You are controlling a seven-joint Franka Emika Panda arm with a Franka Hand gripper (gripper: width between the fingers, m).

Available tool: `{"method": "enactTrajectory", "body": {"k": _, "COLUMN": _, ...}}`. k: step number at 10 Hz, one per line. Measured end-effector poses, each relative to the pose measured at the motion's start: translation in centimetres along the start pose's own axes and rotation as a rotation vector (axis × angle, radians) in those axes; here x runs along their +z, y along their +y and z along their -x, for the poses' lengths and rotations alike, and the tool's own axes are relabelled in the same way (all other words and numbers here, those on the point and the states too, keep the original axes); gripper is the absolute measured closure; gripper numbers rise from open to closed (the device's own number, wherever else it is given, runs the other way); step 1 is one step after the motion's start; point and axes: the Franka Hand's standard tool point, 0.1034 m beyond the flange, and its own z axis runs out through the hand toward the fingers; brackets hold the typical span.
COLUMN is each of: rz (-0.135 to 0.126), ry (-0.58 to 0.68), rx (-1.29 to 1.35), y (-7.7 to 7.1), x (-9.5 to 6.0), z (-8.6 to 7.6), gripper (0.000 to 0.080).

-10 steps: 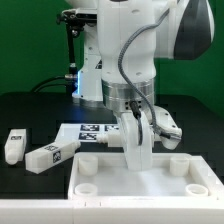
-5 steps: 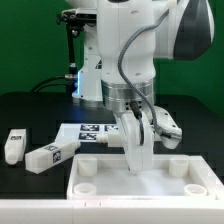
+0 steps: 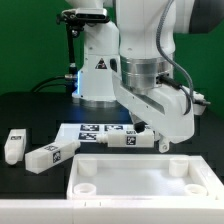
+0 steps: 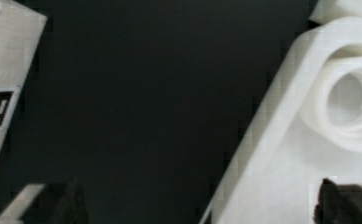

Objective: Assemble desk

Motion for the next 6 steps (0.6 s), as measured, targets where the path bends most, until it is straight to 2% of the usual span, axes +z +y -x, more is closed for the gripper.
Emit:
{"method": "enactTrajectory", "body": {"k": 2, "rz": -0.001, "ry": 0.011, "rx": -0.169, "y": -0.1, "x": -0.1, "z": 0.3, "gripper": 0.0151}}
{"method": "enactTrajectory", "body": {"k": 4, "rz": -0.021, "ry": 0.051, "rx": -0.49, "y": 0.1, "x": -0.5, "z": 3.1, "gripper": 0.0151}}
{"method": "enactTrajectory", "body": {"k": 6, "rz": -0.021, "ry": 0.066, "rx": -0.761, "y": 0.8, "x": -0.4, "z": 4.1, "gripper": 0.0151}}
